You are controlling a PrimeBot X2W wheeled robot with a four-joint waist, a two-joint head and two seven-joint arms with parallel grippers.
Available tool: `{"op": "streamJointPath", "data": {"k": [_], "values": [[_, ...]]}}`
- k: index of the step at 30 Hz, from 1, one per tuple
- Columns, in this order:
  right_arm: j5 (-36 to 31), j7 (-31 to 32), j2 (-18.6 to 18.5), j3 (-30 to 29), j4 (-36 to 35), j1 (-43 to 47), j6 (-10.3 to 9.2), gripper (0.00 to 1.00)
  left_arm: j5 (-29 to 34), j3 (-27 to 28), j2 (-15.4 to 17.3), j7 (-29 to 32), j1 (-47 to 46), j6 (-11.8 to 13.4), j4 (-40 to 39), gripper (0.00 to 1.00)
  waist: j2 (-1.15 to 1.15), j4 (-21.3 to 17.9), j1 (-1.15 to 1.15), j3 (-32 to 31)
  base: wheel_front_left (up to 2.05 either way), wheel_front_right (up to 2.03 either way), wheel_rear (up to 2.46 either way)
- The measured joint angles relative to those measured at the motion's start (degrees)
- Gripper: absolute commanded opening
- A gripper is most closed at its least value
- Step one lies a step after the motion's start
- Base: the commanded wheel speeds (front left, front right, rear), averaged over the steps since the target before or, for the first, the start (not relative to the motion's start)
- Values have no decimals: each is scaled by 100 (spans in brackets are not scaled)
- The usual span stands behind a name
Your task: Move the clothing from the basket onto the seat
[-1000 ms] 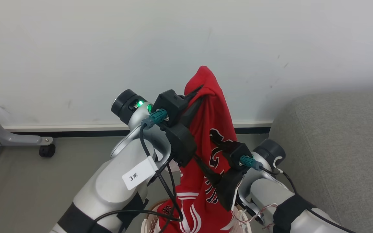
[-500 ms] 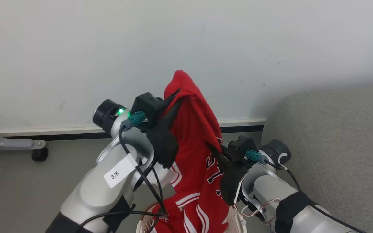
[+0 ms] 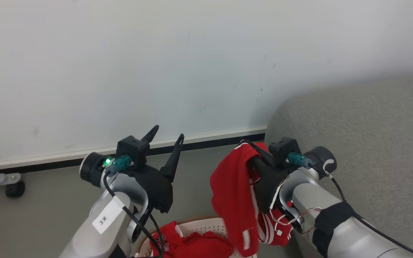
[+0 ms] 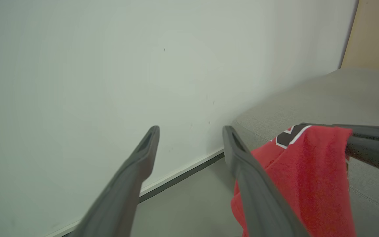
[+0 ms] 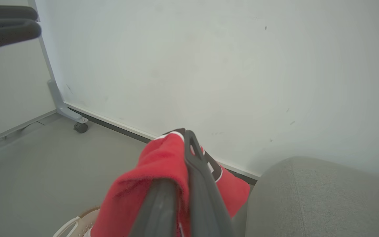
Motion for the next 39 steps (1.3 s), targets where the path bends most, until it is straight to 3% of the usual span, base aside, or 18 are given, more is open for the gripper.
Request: {"op": "streamJointPath", "data": {"k": [13, 28, 35, 39], "values": [[-16, -3, -616, -345, -392, 19, 14, 0, -66, -53, 21, -417, 989, 37, -339, 100, 0, -662, 0, 19, 0, 0, 0], [-127, -5, -1403, -730, -1528, 315, -96, 0, -69, -201, -123, -571, 1596, 211, -801, 100, 0, -1512, 0, 174, 0, 0, 0], [-116, -5, -1669, -1074, -1954, 250, -138, 0, 62, -313, -127, -597, 1596, 257, -1054, 100, 0, -1692, 0, 516, 0, 0, 0], [-102, -5, -1841, -1355, -2050, -220, -133, 0, 151, -374, -94, -598, 1564, 274, -1196, 100, 0, -1718, 0, 776, 0, 0, 0]]}}
